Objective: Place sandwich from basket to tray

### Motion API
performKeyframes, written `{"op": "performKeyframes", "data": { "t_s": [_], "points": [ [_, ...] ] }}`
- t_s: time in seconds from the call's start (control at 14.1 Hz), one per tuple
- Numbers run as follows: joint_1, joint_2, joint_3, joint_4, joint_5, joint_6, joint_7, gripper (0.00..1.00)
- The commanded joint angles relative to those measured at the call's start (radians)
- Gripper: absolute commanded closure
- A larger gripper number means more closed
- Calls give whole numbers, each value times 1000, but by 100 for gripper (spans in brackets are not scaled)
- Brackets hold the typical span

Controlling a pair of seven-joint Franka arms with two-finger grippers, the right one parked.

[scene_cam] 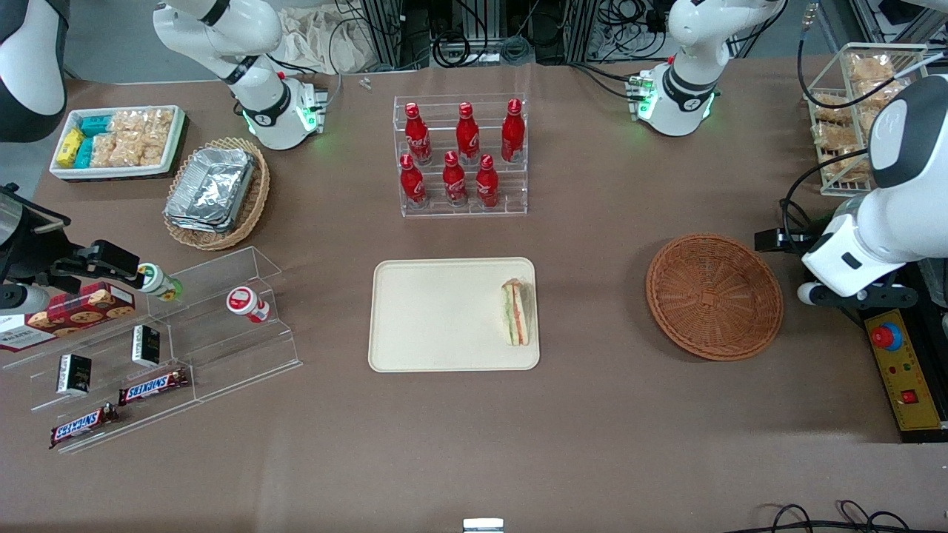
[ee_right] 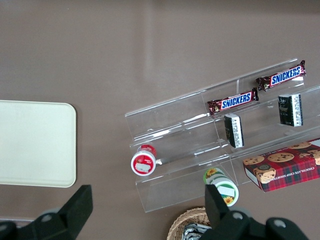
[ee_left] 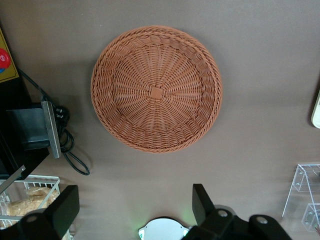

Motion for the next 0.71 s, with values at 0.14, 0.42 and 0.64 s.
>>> {"op": "performKeyframes", "data": {
  "t_s": [0.14, 0.42, 0.64],
  "points": [
    [-177, -10, 211, 24, -41, -4, 0, 0],
    [-384, -23, 464, 39, -106, -4, 29, 0],
    [-491, -23, 598, 41, -150, -4, 39, 0]
  ]
}}
